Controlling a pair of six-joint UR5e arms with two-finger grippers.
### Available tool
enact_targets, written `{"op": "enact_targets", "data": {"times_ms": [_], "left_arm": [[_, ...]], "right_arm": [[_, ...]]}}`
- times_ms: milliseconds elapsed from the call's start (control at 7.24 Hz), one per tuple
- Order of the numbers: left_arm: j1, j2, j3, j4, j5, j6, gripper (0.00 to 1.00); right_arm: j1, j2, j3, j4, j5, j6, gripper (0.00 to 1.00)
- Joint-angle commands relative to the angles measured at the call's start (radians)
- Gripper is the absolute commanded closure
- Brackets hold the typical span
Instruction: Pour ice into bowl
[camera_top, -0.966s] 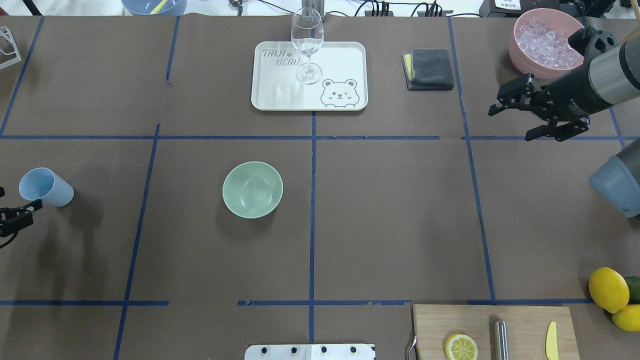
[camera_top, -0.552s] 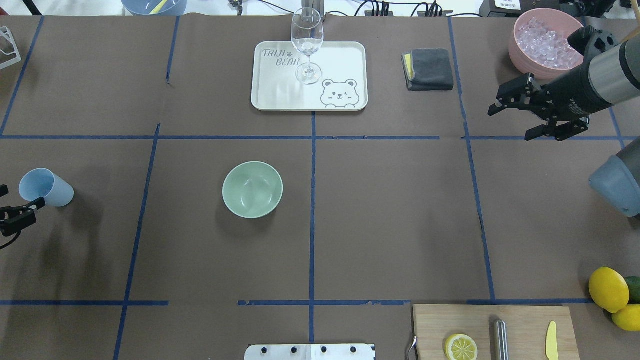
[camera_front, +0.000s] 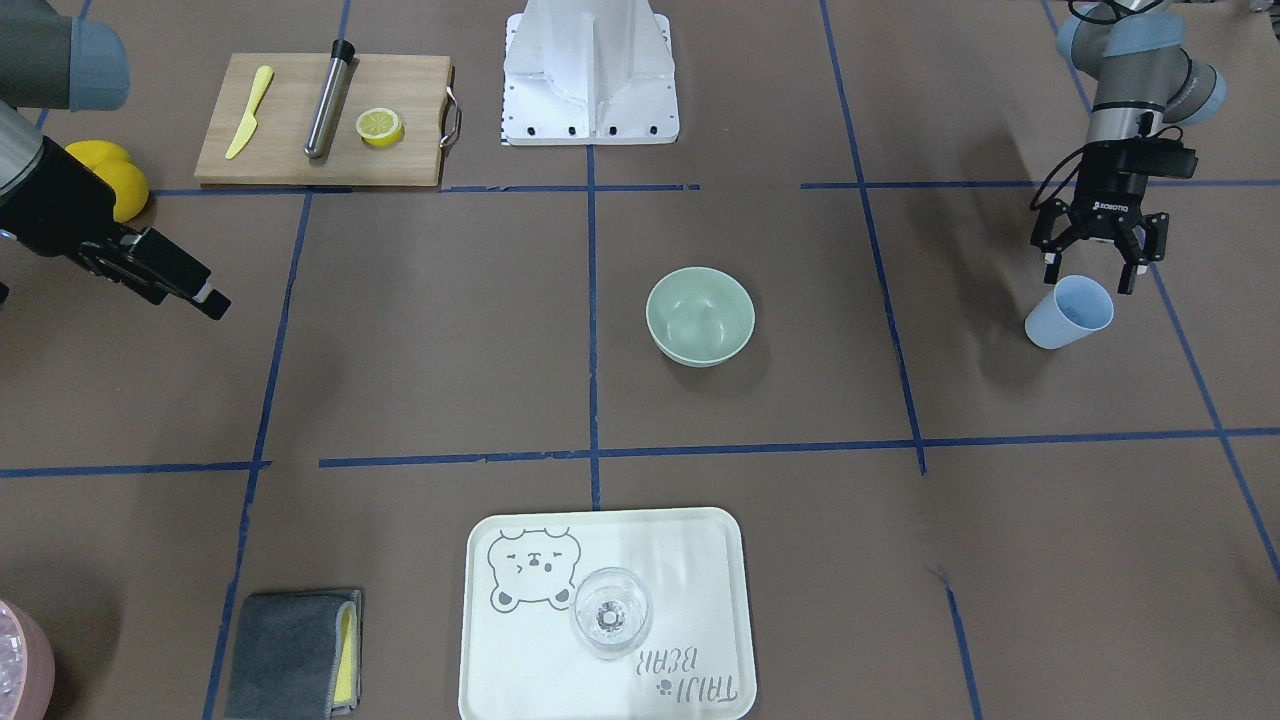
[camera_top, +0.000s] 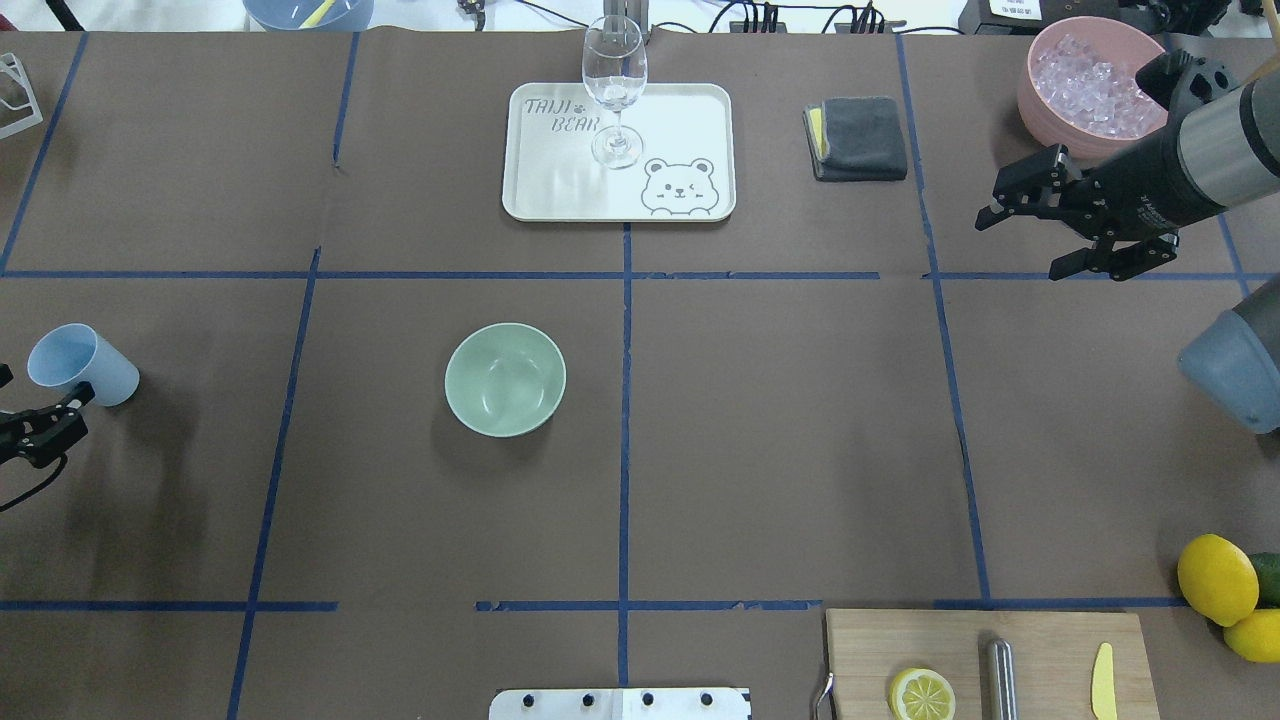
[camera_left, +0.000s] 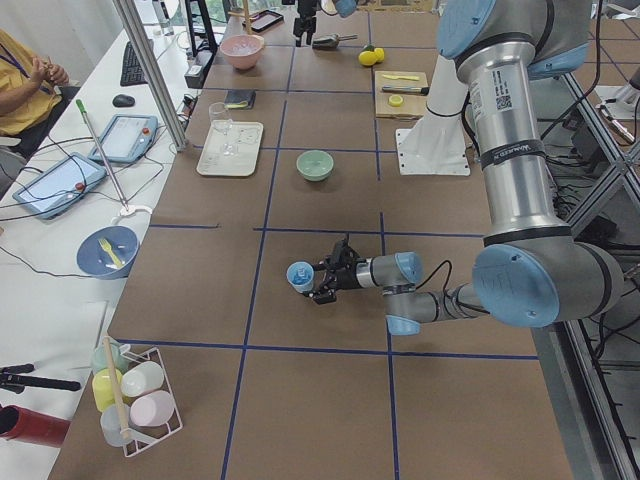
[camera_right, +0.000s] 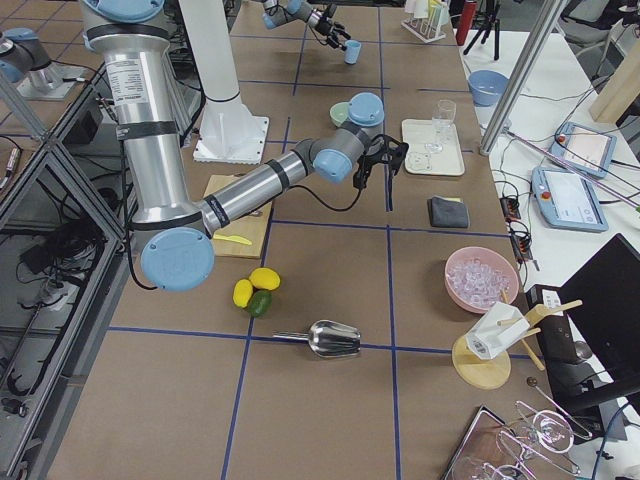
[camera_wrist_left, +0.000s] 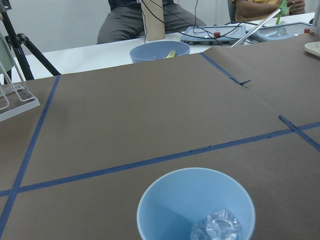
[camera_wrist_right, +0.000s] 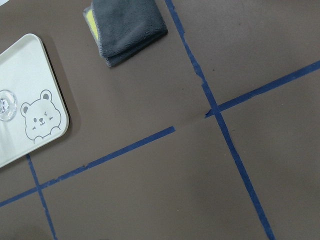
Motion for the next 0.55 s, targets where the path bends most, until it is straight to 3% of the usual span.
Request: {"op": "enact_targets", "data": {"times_ms": [0, 414], "left_arm": [[0.039, -0.038, 0.015, 0.004, 0.069, -0.052, 0.01], [0.054, -0.092, 0.093, 0.004, 0.170, -0.050, 0.01]], "right_arm": [[0.002, -0.003, 0.003, 0.002, 0.003, 0.000, 0.00], [0.011, -0.005, 0.014, 0.002, 0.012, 0.000, 0.00]]}}
